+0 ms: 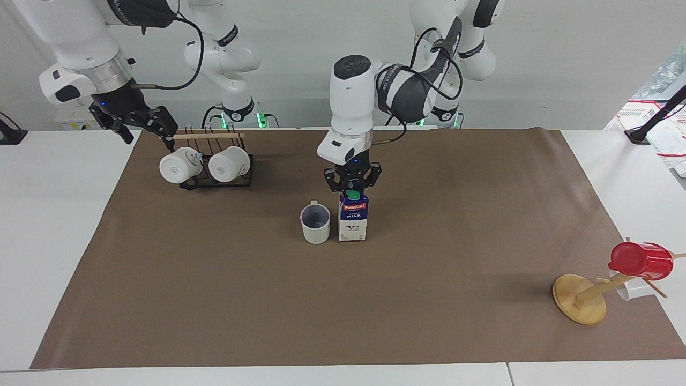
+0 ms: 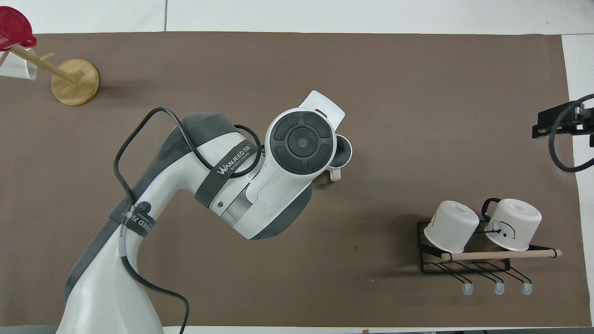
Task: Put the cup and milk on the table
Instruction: 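Lower the milk carton beside the mug with the left gripper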
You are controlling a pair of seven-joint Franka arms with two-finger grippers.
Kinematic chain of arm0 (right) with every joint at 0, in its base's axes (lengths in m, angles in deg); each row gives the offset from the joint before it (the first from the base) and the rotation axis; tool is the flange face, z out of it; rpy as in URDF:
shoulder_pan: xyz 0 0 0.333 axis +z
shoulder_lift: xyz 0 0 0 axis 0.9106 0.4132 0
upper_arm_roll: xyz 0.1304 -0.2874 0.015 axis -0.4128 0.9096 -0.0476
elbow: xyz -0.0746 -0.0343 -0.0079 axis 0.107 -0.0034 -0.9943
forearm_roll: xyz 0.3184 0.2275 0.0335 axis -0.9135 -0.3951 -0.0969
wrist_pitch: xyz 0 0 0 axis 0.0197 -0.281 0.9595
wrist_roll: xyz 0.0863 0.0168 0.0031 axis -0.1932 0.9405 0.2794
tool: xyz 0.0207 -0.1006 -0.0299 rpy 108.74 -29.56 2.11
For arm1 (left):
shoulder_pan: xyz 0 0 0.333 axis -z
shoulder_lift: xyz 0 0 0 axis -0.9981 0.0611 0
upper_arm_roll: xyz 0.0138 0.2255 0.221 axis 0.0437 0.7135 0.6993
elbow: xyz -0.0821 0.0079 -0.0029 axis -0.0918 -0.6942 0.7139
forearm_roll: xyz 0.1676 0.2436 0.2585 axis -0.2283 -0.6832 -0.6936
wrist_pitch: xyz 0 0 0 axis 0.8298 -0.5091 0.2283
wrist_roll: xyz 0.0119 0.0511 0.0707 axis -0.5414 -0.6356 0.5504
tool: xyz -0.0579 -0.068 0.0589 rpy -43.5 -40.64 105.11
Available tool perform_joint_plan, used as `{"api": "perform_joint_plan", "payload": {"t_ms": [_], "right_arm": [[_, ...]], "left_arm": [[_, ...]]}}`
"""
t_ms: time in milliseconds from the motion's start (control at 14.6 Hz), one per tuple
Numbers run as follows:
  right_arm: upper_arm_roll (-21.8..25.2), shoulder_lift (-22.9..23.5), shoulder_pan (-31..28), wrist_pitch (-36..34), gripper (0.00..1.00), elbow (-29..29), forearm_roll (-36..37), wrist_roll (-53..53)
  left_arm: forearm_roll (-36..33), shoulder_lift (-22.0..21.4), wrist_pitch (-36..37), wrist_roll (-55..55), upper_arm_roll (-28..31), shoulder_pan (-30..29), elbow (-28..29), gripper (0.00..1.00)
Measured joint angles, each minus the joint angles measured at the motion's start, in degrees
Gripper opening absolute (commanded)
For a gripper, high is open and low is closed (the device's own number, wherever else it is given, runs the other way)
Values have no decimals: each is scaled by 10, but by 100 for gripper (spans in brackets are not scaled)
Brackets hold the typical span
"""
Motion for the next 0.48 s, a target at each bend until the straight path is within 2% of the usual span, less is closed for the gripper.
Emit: {"api": "perform_joint_plan", "payload": {"t_ms": [480], "right_arm": [[1, 3, -8, 0, 100, 2, 0, 10]], "left_arm": [[0, 0, 6, -3, 0, 1, 4, 0]]}}
